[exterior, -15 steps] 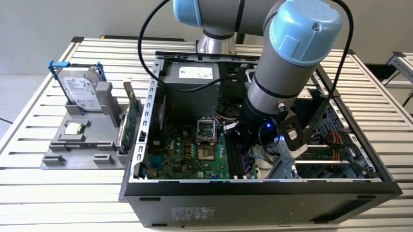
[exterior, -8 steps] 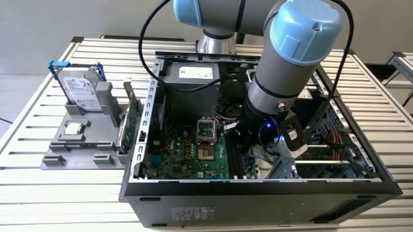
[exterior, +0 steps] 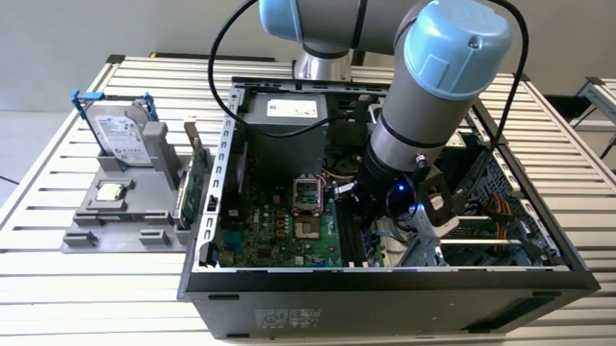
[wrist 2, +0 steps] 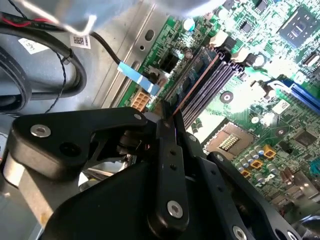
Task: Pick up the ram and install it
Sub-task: 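Insert the ram into the slot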
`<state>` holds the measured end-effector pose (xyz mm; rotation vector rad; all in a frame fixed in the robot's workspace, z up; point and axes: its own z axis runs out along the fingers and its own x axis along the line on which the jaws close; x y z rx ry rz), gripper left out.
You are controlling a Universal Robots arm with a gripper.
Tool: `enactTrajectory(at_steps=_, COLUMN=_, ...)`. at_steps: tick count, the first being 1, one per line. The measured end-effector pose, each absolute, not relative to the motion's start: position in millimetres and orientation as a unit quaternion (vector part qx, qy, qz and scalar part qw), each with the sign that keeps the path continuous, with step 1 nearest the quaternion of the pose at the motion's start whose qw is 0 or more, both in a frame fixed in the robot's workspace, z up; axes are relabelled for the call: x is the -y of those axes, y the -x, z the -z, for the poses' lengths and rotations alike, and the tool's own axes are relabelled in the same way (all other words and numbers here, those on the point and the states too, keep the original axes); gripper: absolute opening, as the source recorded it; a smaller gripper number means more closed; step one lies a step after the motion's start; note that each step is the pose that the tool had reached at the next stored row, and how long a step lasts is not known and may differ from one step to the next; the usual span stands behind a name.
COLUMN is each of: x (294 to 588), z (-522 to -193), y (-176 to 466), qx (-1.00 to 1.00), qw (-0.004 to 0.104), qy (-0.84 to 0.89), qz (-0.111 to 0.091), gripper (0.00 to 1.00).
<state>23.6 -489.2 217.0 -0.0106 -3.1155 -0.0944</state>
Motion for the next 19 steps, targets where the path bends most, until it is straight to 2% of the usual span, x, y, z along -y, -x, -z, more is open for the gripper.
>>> enactTrajectory(at_steps=19, x=487.2, z=-217.0, y=-23.3, qx=0.999, qw=0.012, qy=0.004, qz=0.030, gripper=0.00)
